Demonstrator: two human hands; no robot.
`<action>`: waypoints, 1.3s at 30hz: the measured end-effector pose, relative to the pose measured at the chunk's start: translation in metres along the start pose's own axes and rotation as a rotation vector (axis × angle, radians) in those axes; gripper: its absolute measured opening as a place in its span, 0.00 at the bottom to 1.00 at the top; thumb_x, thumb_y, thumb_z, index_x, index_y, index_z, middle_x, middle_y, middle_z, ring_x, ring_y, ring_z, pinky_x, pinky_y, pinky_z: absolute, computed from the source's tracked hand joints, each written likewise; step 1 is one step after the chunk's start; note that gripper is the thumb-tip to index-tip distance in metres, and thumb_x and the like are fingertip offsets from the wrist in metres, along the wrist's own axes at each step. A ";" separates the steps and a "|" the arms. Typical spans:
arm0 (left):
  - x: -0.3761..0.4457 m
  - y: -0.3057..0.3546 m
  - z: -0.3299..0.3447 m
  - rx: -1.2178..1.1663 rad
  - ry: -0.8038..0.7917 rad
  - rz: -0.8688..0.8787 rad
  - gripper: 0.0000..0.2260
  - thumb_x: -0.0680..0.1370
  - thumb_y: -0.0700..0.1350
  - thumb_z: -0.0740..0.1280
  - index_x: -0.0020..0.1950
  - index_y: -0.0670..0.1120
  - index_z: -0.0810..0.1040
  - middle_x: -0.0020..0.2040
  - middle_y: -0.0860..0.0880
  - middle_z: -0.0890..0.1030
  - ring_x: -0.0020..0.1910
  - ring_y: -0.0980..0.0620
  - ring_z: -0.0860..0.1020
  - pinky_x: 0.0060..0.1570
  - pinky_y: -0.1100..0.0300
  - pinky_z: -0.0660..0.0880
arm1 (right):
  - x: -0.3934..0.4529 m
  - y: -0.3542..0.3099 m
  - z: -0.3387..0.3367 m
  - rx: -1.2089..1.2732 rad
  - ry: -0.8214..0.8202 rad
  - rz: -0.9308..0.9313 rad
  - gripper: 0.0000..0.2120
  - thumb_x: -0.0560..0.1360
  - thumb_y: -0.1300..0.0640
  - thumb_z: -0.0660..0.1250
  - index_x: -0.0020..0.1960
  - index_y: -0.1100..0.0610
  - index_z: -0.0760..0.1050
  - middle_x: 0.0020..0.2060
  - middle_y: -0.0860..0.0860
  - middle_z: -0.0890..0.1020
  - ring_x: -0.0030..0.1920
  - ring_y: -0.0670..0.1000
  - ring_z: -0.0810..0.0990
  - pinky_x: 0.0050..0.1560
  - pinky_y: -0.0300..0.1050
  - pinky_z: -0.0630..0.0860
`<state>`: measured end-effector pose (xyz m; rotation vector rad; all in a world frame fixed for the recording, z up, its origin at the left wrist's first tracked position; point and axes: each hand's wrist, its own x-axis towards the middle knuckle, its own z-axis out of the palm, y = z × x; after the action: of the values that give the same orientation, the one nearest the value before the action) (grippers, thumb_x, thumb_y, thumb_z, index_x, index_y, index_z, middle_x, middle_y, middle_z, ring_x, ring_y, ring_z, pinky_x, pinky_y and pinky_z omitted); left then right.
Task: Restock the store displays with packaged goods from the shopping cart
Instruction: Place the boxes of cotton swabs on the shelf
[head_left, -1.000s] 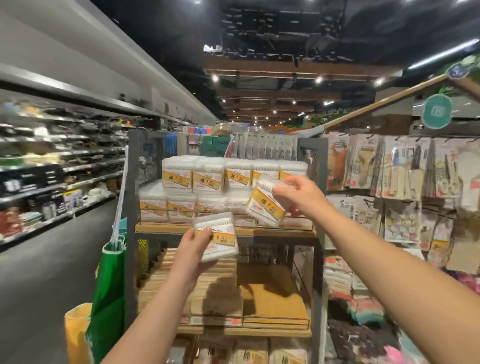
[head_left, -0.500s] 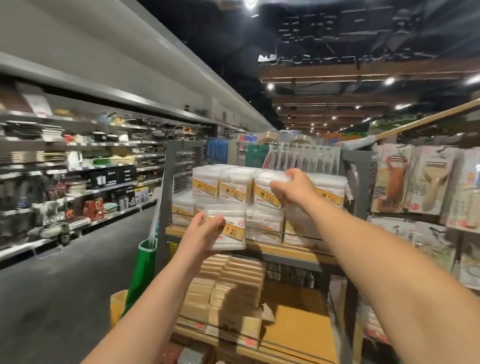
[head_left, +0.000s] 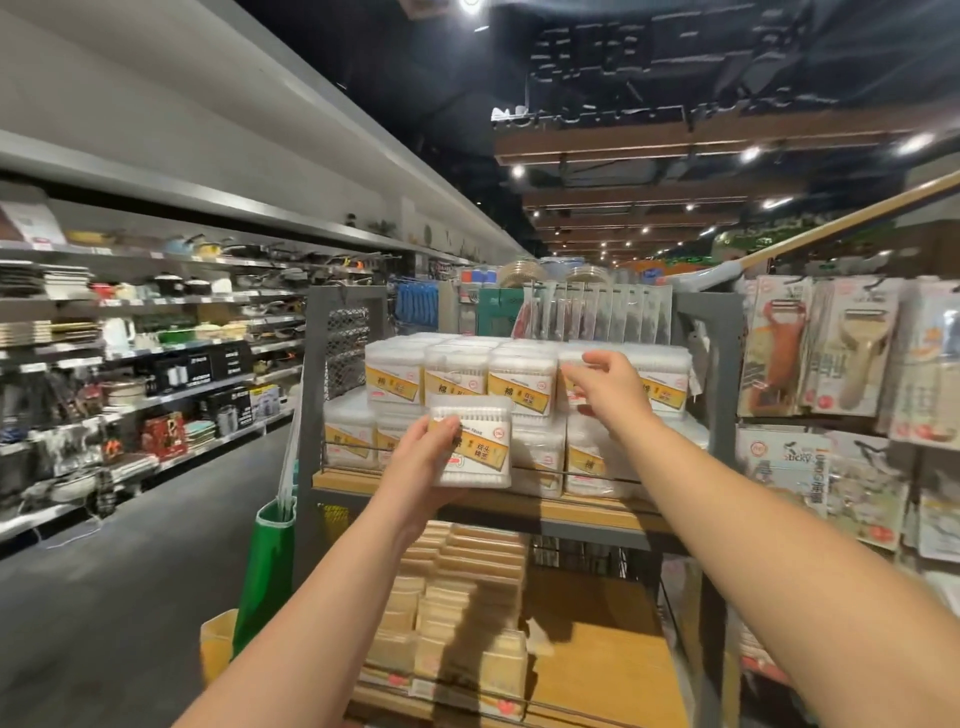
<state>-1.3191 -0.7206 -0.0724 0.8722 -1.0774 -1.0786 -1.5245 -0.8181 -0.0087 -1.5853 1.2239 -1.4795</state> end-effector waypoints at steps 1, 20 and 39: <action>0.004 0.002 0.008 0.006 -0.015 0.007 0.12 0.81 0.49 0.63 0.62 0.44 0.76 0.52 0.45 0.84 0.47 0.49 0.84 0.40 0.55 0.80 | -0.006 -0.001 -0.005 0.027 -0.022 -0.001 0.17 0.77 0.47 0.69 0.61 0.54 0.73 0.57 0.52 0.78 0.52 0.52 0.80 0.48 0.48 0.80; 0.038 -0.005 0.074 0.103 -0.047 0.147 0.18 0.81 0.46 0.65 0.71 0.48 0.71 0.63 0.53 0.74 0.61 0.54 0.72 0.65 0.49 0.73 | -0.024 0.013 -0.070 -0.058 0.091 -0.016 0.14 0.76 0.52 0.70 0.59 0.54 0.73 0.53 0.51 0.82 0.48 0.50 0.81 0.43 0.43 0.77; 0.030 -0.015 0.066 0.279 -0.289 0.181 0.12 0.81 0.45 0.64 0.65 0.53 0.75 0.59 0.58 0.78 0.59 0.59 0.76 0.59 0.57 0.76 | -0.044 0.027 -0.050 -0.232 0.269 -0.082 0.20 0.77 0.52 0.70 0.68 0.53 0.73 0.56 0.42 0.76 0.55 0.44 0.75 0.56 0.40 0.72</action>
<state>-1.3828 -0.7557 -0.0615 0.8327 -1.5462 -0.9332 -1.5758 -0.7808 -0.0418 -1.6398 1.5464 -1.6963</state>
